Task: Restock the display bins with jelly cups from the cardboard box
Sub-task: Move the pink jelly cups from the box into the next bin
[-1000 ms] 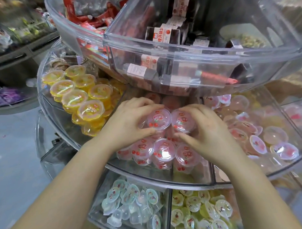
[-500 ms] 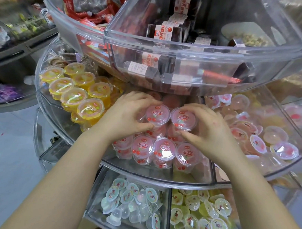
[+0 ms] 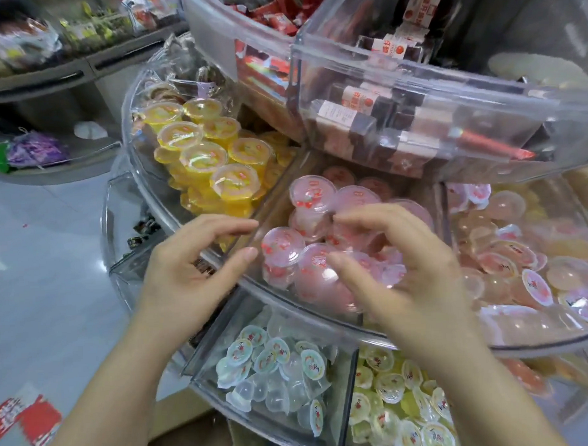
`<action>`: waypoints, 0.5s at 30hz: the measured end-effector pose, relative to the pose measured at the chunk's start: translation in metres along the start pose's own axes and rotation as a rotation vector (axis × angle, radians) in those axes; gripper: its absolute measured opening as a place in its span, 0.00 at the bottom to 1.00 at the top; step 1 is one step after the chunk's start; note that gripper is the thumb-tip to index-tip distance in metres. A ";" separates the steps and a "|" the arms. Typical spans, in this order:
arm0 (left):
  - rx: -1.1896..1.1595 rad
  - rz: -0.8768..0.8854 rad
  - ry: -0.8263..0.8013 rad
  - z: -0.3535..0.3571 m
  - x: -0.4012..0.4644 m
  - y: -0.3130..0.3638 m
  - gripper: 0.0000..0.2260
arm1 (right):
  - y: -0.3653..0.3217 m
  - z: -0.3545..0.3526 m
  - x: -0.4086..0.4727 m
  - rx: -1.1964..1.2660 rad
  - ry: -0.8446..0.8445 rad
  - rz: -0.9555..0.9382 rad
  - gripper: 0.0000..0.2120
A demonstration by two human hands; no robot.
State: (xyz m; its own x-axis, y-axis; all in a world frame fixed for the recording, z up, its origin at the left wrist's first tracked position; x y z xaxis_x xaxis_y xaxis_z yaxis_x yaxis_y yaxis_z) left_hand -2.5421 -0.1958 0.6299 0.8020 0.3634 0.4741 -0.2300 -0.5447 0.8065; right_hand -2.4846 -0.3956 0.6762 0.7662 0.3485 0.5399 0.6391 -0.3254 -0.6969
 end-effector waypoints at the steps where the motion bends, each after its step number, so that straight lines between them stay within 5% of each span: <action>1: -0.025 -0.071 0.047 -0.014 -0.015 -0.008 0.10 | -0.012 0.016 -0.007 0.085 -0.060 0.021 0.12; 7: -0.109 -0.577 0.330 -0.090 -0.154 -0.089 0.09 | -0.047 0.154 -0.106 0.325 -0.676 0.151 0.10; 11: -0.098 -0.943 0.441 -0.110 -0.291 -0.175 0.12 | 0.003 0.263 -0.220 0.115 -1.105 0.293 0.11; 15: -0.050 -1.181 0.349 -0.095 -0.409 -0.271 0.12 | 0.097 0.354 -0.342 -0.143 -1.382 0.423 0.10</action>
State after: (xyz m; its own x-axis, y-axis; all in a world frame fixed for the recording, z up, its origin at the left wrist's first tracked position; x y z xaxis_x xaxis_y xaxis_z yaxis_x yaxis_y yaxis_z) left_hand -2.8600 -0.1245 0.2512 0.3437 0.7996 -0.4924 0.5092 0.2818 0.8132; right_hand -2.7084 -0.2349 0.2569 0.2734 0.7314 -0.6247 0.4507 -0.6712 -0.5886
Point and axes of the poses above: each hand's wrist, its own x-axis towards the middle knuckle, its own z-axis out of the palm, y = z × x, the point moved 3 cm from there along x, towards the middle knuckle, and after that the axes turned 8 degrees about y, right-handed, at the moved point
